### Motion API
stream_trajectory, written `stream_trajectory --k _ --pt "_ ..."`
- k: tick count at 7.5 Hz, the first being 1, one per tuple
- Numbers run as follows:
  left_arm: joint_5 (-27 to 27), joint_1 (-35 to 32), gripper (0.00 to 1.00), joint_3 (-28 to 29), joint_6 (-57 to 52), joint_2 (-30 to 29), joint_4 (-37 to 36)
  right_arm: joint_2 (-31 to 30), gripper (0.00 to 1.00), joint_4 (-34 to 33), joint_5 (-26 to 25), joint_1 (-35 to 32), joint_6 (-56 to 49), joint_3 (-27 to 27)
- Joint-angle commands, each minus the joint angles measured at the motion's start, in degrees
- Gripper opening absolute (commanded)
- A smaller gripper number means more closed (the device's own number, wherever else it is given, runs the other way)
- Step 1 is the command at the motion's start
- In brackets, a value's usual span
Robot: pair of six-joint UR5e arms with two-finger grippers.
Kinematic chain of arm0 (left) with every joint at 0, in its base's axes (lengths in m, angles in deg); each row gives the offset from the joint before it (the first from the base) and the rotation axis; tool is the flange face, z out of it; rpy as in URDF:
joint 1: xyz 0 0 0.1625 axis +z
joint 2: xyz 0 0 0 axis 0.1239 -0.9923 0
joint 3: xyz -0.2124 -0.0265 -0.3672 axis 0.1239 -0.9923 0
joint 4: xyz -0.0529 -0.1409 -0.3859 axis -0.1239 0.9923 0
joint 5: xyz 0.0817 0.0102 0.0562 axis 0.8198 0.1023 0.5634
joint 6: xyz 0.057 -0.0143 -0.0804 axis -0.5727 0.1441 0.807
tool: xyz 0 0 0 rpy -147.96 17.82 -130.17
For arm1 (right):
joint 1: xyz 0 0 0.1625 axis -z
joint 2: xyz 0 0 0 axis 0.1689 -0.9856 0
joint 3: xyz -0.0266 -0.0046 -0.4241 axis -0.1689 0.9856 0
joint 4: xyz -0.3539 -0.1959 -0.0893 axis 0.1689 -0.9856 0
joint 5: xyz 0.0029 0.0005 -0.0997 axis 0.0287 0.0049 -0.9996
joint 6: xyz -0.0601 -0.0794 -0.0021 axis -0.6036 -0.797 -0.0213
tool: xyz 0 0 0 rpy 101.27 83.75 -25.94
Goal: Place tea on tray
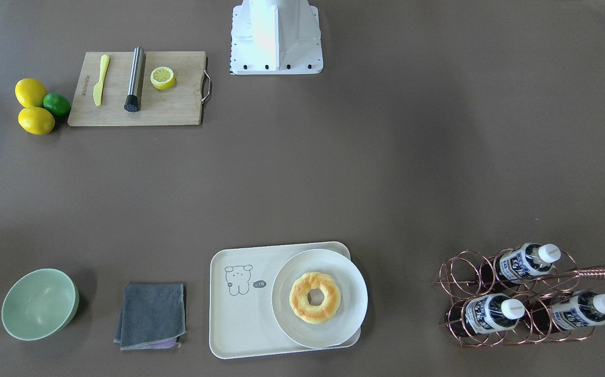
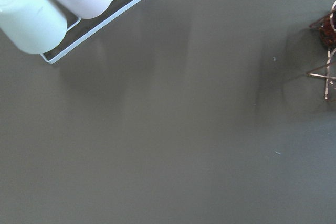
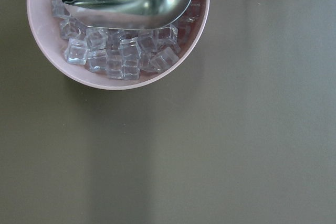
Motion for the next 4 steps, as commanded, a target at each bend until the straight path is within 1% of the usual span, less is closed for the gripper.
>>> stream_trajectory --k 1,2,3,4 --pt "0.1 3.9 0.97 1.1 8.0 0.1 12.6 0.1 1.00 0.0 -0.1 0.0 0.0 0.3" --pt "0.4 7.3 0.97 2.5 18.8 -3.2 12.2 0.4 1.00 0.0 -0.2 0.0 0.1 0.6" --pt "0.7 11.3 0.97 2.5 27.0 -5.0 12.2 0.6 1.00 0.0 -0.3 0.0 0.2 0.7" --pt "2.6 14.2 0.97 2.4 32.7 -7.6 9.3 0.6 1.00 0.0 -0.4 0.0 0.2 0.8"
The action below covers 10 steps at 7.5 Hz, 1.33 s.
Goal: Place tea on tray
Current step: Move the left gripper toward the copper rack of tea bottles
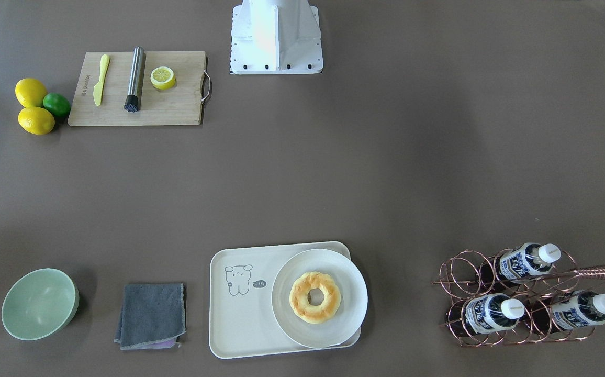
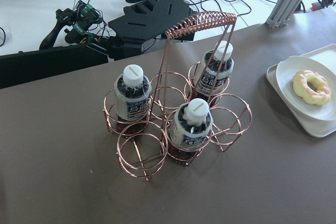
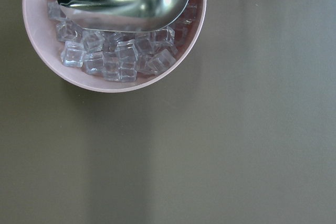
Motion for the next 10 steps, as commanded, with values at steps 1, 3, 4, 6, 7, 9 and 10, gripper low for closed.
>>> stream_trajectory --k 1,3,4,6,7,9,10 --pt "5.4 7.8 0.97 -1.0 12.8 -6.3 -7.7 0.1 1.00 0.0 -0.2 0.0 0.1 0.3" --pt "13.1 11.1 0.97 -4.6 12.1 -10.5 -17.3 -0.5 1.00 0.0 -0.3 0.0 0.1 0.4" --pt "20.4 14.0 0.97 -4.7 12.1 -10.7 -17.4 -0.5 1.00 0.0 -0.3 -0.1 0.1 0.7" --pt "29.3 18.4 0.97 -2.1 12.1 -11.1 -17.3 -0.3 1.00 0.0 -0.2 0.0 -0.2 2.1" --pt "29.0 18.4 0.97 -1.2 12.1 -11.3 -17.1 -0.3 1.00 0.0 -0.1 0.0 -0.1 2.3" --pt "29.3 18.3 0.97 2.5 11.9 -13.1 -16.6 -0.2 1.00 0.0 -0.1 0.0 0.0 2.4" --pt "29.2 18.1 0.97 4.5 9.1 -13.3 -14.8 -0.1 1.00 0.0 -0.1 0.0 0.0 2.3"
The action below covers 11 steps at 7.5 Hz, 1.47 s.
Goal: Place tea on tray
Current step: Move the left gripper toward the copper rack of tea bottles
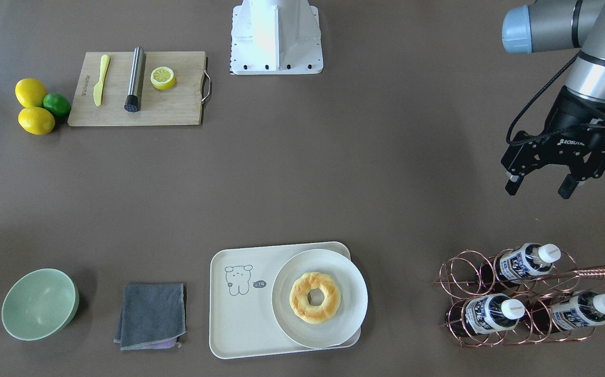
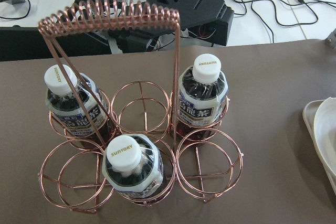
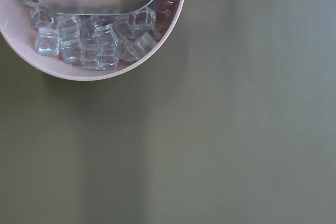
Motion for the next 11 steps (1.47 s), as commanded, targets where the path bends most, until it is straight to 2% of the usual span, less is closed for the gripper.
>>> stream_trajectory --k 1,4,6,9,11 --pt "0.0 -1.6 0.97 4.5 -8.7 -0.7 2.1 0.2 1.00 0.0 0.1 0.0 0.1 0.0" --pt "-0.1 -2.8 0.97 7.8 -8.9 -2.5 2.9 0.3 1.00 0.0 0.1 0.0 0.2 -0.5" --pt "-0.1 -2.7 0.84 11.0 -8.9 -2.5 7.0 0.7 1.00 0.0 0.1 0.0 0.2 -0.2" --pt "-0.1 -2.7 0.83 15.8 -8.8 -5.6 8.8 0.9 1.00 0.0 0.1 0.0 0.2 -0.3" --pt "-0.2 -2.7 0.78 16.0 -8.8 -6.0 8.8 1.0 1.00 0.0 0.1 0.0 0.2 0.0"
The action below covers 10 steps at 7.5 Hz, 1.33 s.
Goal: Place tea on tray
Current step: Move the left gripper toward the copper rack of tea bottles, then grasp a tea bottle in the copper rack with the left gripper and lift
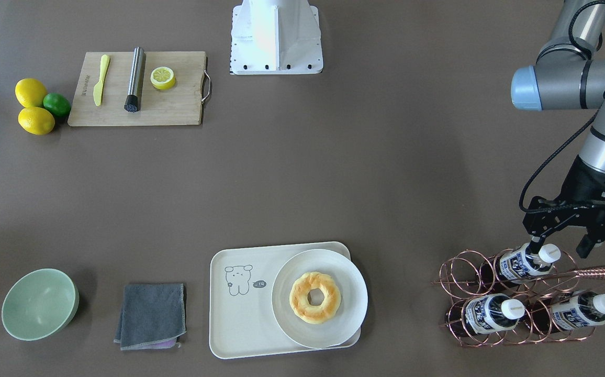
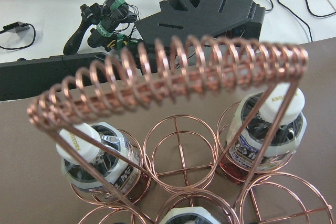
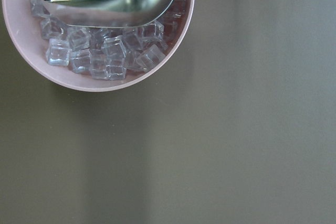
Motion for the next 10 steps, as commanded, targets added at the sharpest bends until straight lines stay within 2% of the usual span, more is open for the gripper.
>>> stream_trajectory --k 1,8,9,10 --pt "-0.2 0.1 0.75 0.5 0.0 -0.4 0.1 0.5 1.00 0.0 -0.1 0.0 0.0 0.2" --pt "-0.3 0.5 0.70 0.7 0.0 1.3 2.3 0.4 1.00 0.0 0.0 0.0 0.0 -0.1" --pt "-0.3 0.5 0.66 0.7 0.1 1.4 2.6 0.4 1.00 0.0 0.0 0.0 0.0 -0.1" --pt "-0.4 0.5 0.55 0.6 0.1 1.3 2.6 0.4 1.00 0.0 0.0 0.0 0.0 0.1"
